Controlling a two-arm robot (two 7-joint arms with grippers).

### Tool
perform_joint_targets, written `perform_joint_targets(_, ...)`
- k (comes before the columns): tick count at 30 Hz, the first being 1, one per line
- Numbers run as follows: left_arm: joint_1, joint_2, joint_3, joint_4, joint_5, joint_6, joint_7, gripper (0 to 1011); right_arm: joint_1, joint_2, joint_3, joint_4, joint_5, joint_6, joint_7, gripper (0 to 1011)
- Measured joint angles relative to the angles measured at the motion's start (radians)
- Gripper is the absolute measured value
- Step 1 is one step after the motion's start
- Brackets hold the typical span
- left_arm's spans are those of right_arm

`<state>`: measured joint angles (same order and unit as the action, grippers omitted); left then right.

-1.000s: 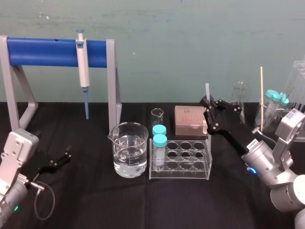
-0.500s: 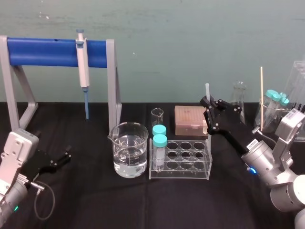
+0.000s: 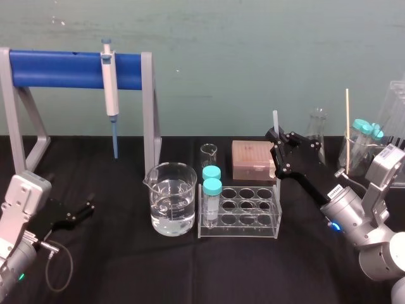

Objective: Pick up the stirring rod with one hand, then place it down.

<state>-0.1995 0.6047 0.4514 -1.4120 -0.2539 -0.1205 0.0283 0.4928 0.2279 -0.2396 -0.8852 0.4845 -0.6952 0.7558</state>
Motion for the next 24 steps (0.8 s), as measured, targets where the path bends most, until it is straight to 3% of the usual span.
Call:
perform_joint_targets(15, 0.000, 0.000, 0.000, 0.000, 0.000, 0.000, 0.000, 1000, 0.001, -0.001, 0.000, 0.002, 0.000, 0.000, 0.003, 71)
perform_joint_targets(24, 0.000, 0.000, 0.000, 0.000, 0.000, 0.000, 0.000, 1000, 0.042, -0.010, -0.013, 0.064, 0.022, -0.009, 0.092, 71)
